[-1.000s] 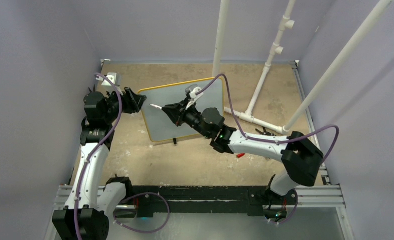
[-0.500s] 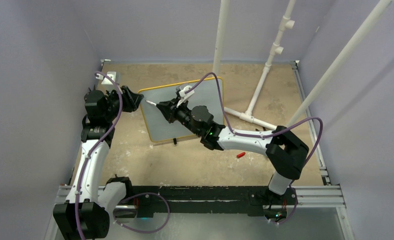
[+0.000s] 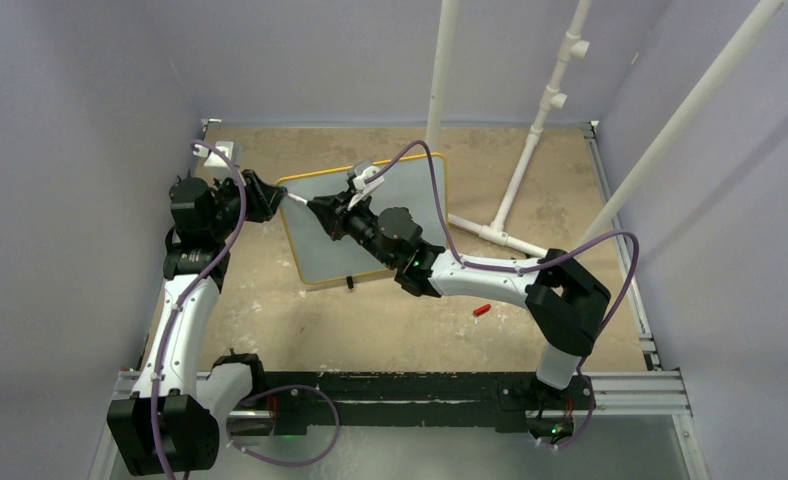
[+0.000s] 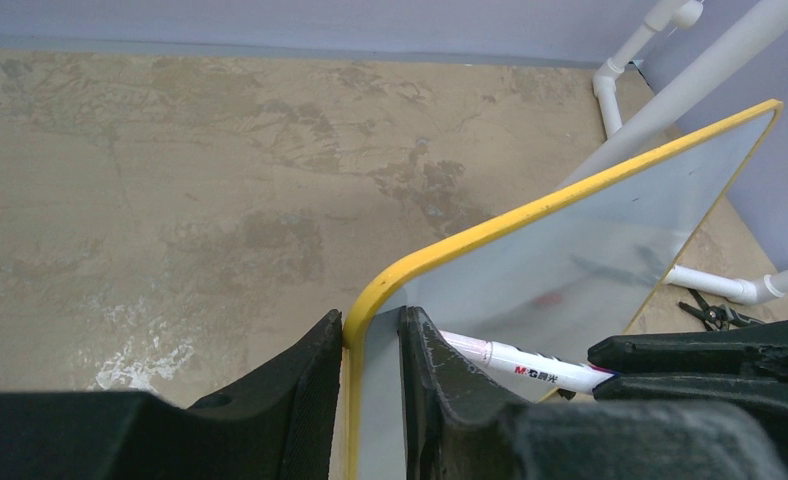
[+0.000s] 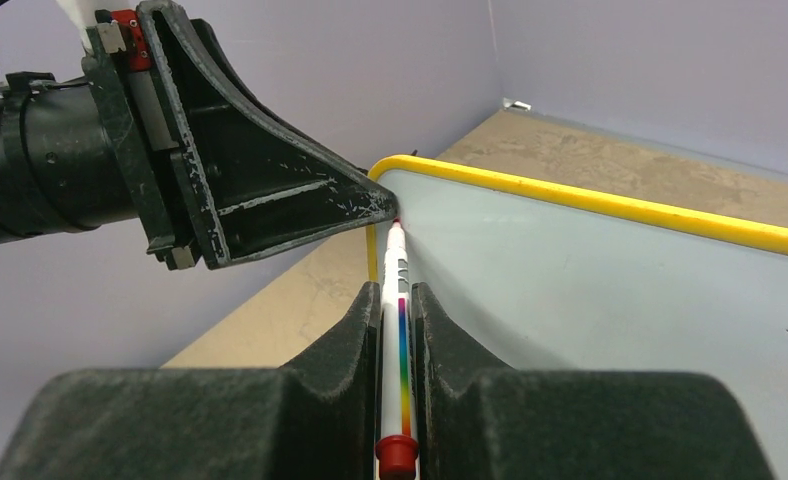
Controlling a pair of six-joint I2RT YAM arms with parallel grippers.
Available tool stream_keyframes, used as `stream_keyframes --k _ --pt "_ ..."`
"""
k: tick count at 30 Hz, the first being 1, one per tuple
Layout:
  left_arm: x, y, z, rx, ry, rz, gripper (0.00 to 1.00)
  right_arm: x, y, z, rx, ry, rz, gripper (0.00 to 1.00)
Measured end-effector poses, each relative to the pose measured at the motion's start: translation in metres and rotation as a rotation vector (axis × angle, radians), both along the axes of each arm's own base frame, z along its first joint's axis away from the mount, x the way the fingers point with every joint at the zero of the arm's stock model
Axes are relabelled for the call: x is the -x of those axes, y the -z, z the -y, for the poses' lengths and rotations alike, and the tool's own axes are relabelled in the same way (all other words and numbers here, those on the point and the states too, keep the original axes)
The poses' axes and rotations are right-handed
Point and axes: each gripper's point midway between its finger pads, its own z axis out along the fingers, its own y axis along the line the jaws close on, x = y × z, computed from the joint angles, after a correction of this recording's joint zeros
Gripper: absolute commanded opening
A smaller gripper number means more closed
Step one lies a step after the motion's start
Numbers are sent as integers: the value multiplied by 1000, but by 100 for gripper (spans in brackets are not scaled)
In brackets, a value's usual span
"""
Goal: Write a sentence on the whiteboard
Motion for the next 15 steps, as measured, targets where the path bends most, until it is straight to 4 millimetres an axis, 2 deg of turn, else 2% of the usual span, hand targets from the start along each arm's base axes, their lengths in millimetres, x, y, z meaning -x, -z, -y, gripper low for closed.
stream_keyframes --k 10,15 --pt "0 0 0 1 3 1 20 -2 2 3 1 24 -6 0" --pt "-1 0 -1 2 2 1 19 0 11 4 15 28 -16 0"
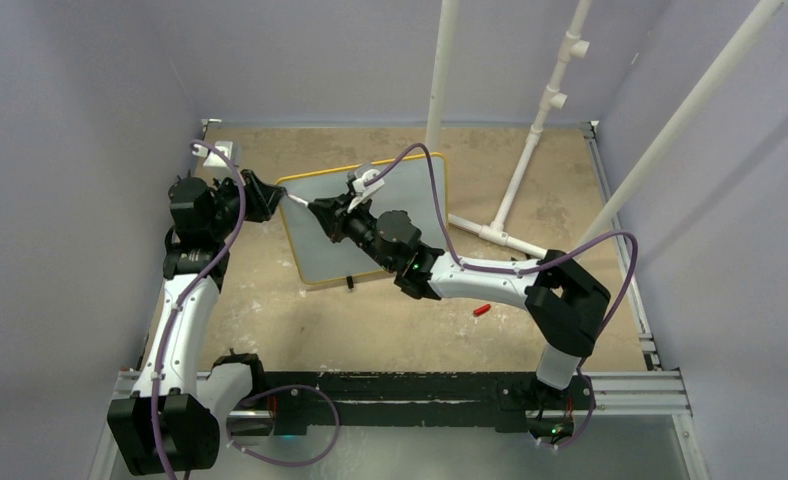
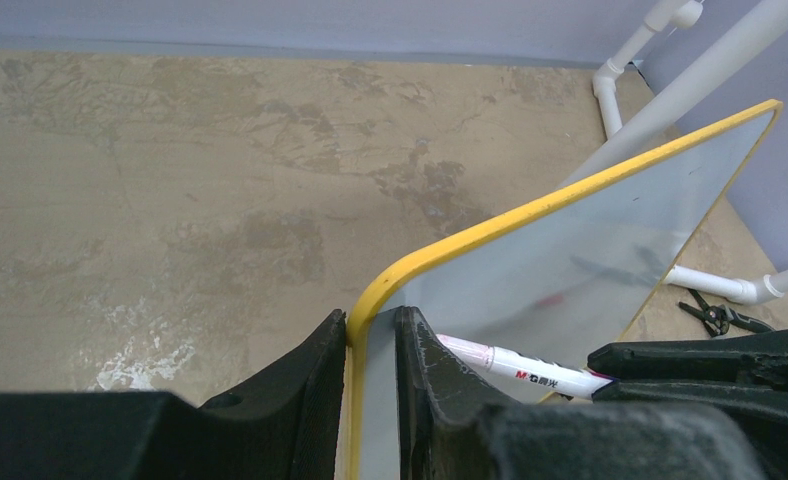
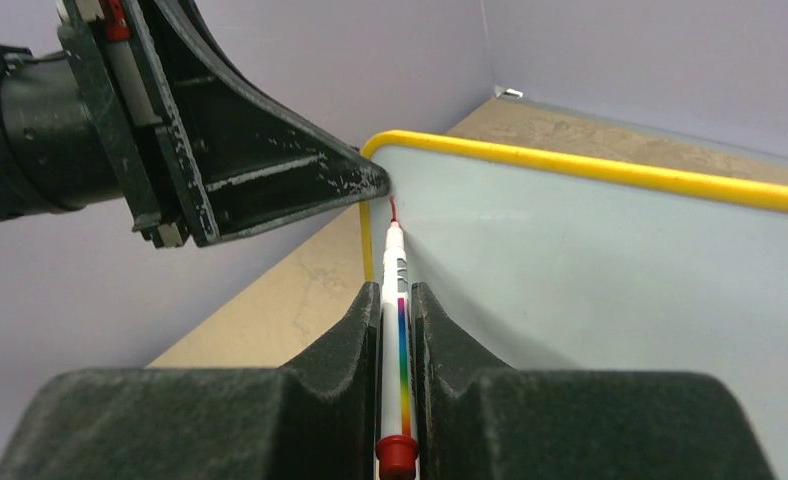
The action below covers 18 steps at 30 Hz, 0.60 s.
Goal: Write a sentence on the whiteboard
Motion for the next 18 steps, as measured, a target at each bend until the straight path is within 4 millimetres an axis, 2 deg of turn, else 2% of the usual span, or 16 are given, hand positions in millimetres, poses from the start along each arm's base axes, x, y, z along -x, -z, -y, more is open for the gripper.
stream_keyframes --k 13,18 --pt "0 0 0 1 4 2 17 4 10 7 18 -2 -12 0" --pt "0 -1 0 2 7 5 17 10 3 9 9 -26 -2 0"
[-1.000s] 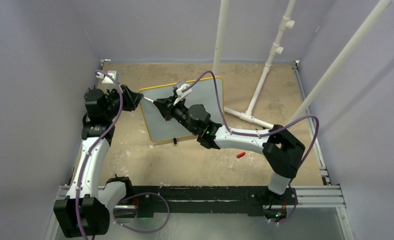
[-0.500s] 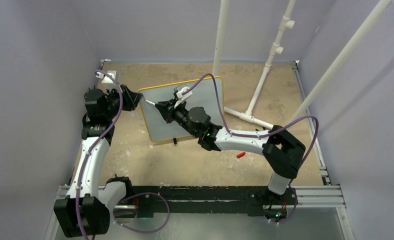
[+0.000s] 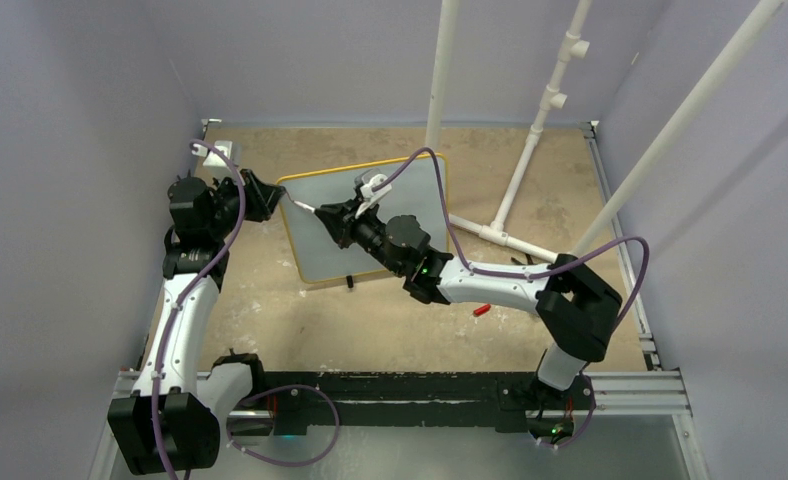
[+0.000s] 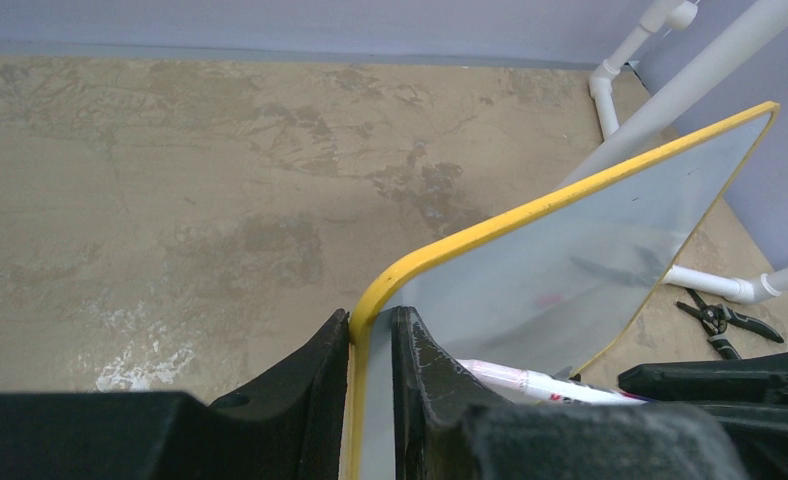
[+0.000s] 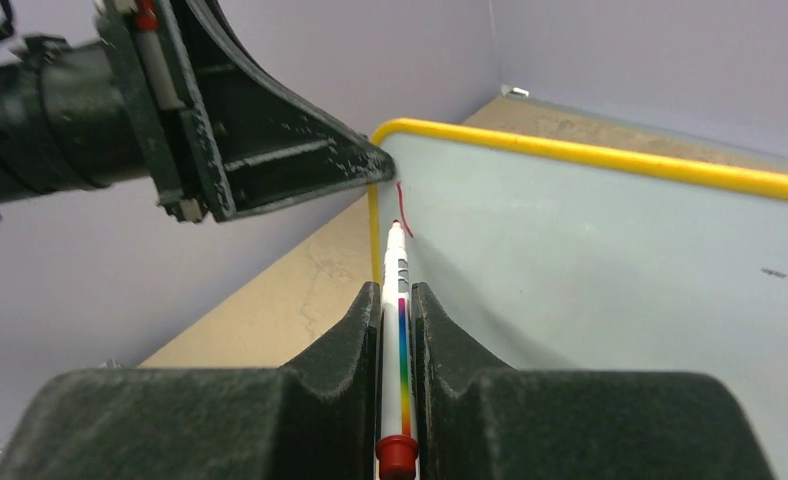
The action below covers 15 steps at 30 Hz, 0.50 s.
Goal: Write a sentence on the whiteboard
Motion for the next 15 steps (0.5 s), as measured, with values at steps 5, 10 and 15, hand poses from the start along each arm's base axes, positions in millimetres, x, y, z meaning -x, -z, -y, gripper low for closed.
stream_keyframes --k 5,10,15 --pt "0 0 0 1 3 1 17 4 -25 7 -50 1 29 0" --pt "0 0 1 1 4 2 15 1 -29 10 -61 26 32 0" --pt "0 0 1 2 7 2 15 -2 -26 10 -56 36 27 0"
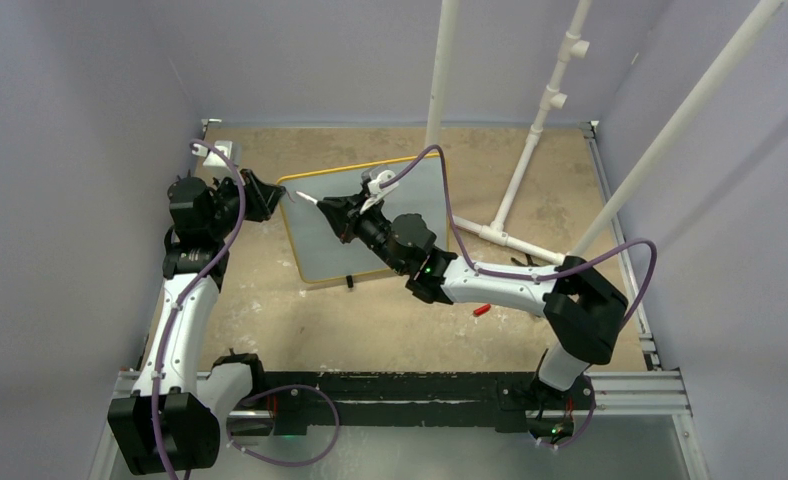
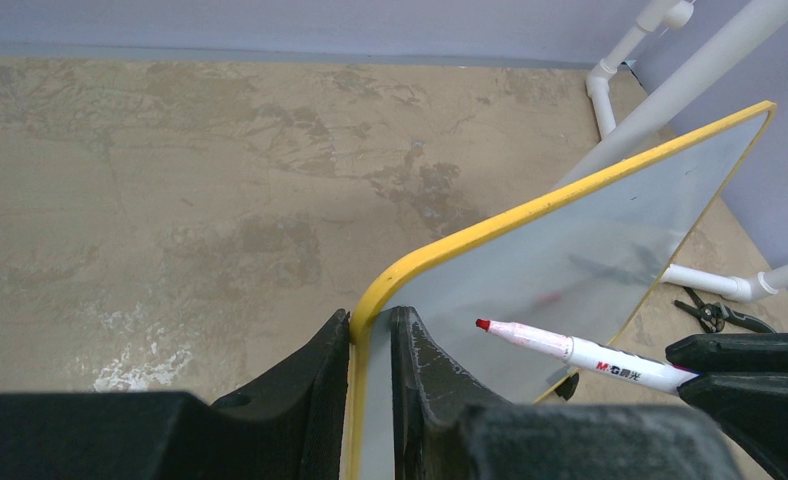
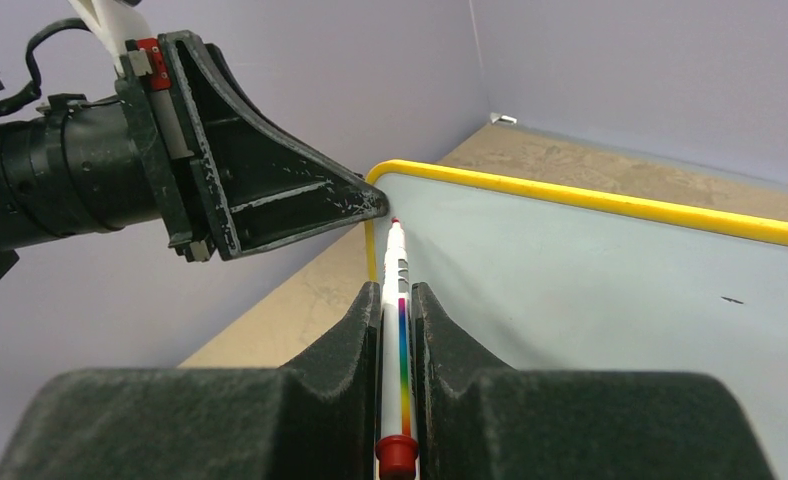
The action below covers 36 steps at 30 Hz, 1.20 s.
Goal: Write a sentence on the whiteboard
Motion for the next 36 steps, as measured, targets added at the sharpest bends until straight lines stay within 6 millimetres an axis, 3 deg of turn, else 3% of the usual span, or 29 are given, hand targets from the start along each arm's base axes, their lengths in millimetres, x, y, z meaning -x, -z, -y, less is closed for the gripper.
stream_keyframes --k 11,36 --pt "1 0 1 2 10 1 13 -7 19 -6 44 20 -29 0" --pt "1 0 1 2 9 1 12 -6 26 -7 57 7 -35 0"
